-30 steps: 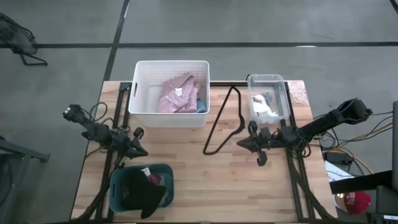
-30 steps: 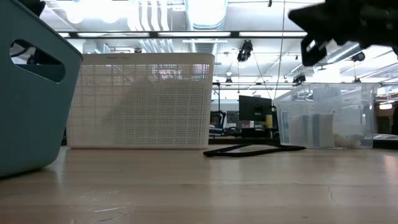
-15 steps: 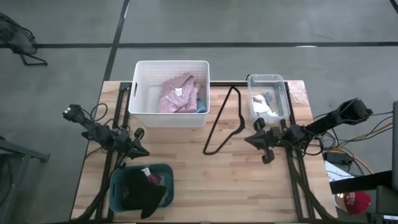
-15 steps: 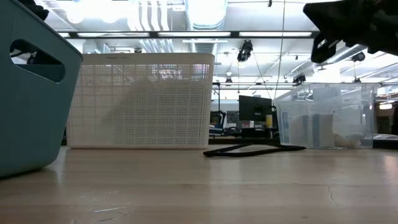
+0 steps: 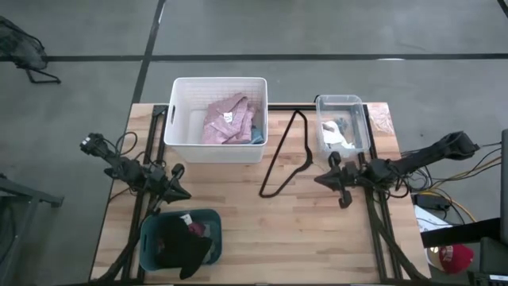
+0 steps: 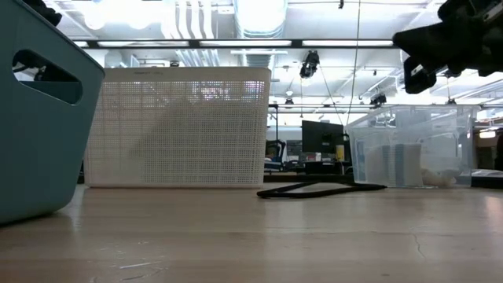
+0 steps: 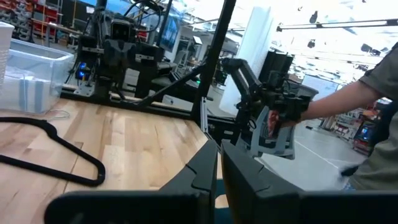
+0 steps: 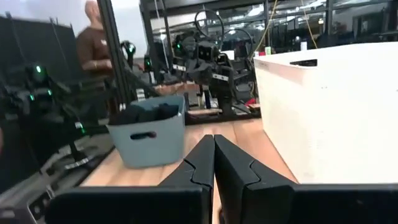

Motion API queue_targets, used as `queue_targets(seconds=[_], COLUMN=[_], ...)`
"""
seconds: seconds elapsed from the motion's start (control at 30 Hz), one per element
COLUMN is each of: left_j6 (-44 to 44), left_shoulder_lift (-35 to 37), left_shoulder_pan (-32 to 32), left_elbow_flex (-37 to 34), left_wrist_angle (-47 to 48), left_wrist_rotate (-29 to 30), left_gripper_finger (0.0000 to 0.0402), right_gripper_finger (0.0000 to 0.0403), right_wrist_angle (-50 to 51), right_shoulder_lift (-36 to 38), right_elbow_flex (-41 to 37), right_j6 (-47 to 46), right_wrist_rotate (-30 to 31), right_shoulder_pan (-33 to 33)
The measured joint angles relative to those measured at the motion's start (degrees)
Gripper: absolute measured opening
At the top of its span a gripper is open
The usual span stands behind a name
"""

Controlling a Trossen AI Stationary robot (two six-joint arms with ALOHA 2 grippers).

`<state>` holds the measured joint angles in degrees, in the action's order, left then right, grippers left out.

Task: Pick & Place Cloths
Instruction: Return to Home Position

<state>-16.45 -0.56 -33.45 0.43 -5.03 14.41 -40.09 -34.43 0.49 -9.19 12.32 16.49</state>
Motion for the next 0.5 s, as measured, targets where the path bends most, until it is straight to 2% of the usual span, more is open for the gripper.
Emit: queue_targets(seconds=[0.2,0.37,0.5], left_j6=[0.0,0.0,0.0], left_shoulder_lift=[0.0,0.0,0.0], left_shoulder_pan=[0.0,0.0,0.0], left_elbow_flex=[0.0,0.0,0.0], left_wrist_angle=[0.0,0.0,0.0], left_wrist_rotate=[0.0,0.0,0.0], left_gripper_finger=[0.0028,0.0028,0.0028], right_gripper_finger=[0.0009,0.0009,0.0009], right_wrist_angle=[14.6,23.4,26.0], right_shoulder_lift=[14.5,23.0,25.8], right_elbow_flex=[0.0,0.0,0.0], right_j6=[1.2,-1.1,-2.7], right_wrist_rotate=[1.9,-6.0,-6.6], right_shoulder_pan=[0.0,0.0,0.0])
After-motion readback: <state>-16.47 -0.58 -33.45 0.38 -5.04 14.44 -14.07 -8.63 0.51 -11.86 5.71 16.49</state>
